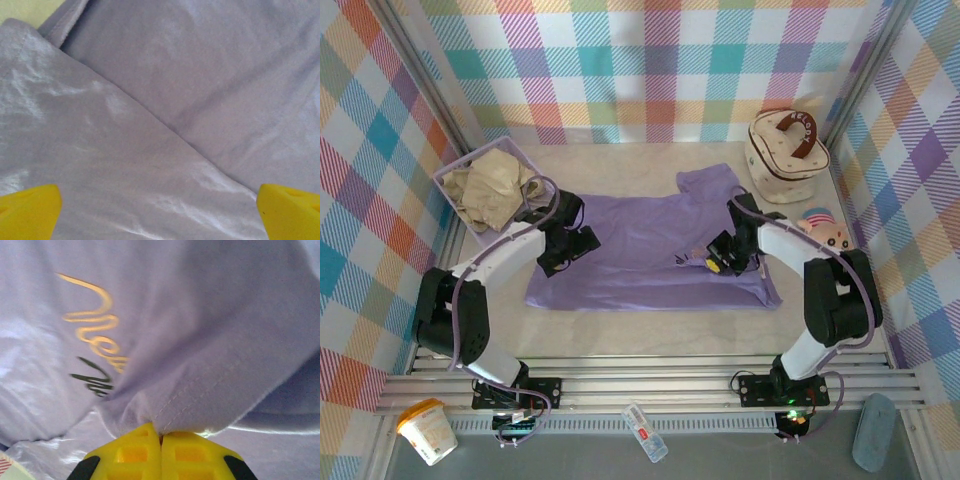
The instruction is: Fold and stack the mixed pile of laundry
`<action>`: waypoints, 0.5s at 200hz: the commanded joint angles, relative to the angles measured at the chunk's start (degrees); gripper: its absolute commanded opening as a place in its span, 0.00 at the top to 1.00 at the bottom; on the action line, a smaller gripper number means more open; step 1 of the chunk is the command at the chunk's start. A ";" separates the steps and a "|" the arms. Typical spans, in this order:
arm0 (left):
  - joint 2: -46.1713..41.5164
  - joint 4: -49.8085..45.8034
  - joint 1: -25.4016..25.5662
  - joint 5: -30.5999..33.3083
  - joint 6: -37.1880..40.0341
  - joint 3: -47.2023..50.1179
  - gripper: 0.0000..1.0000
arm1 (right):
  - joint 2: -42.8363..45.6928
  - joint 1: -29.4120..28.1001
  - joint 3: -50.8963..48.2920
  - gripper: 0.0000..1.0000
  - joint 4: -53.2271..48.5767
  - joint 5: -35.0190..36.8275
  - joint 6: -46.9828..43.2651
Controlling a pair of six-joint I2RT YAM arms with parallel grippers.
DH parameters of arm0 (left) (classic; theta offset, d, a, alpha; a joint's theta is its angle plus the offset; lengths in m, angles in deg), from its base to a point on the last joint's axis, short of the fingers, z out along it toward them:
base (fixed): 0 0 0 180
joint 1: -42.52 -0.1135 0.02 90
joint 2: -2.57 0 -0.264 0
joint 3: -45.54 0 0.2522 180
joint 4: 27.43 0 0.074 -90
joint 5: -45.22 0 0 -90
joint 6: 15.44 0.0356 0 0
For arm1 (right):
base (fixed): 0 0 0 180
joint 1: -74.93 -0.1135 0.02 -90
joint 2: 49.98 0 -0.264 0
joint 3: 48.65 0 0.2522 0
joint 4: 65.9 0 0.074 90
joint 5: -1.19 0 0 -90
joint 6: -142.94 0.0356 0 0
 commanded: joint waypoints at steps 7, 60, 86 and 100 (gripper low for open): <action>-1.66 -2.51 -0.50 1.57 0.20 0.92 0.00 | -5.85 -0.35 10.90 1.00 -1.76 3.00 -7.15; -2.40 -3.15 -0.49 0.60 0.90 1.60 0.00 | -22.39 -0.31 36.23 0.51 -10.23 -1.74 -19.35; -3.94 -2.63 0.17 -0.43 2.02 2.28 0.00 | -17.17 0.07 33.45 0.45 -11.16 3.47 -23.50; -4.47 -0.96 1.34 -3.03 3.66 2.42 0.02 | -14.35 0.76 31.11 0.45 -13.64 6.71 -25.79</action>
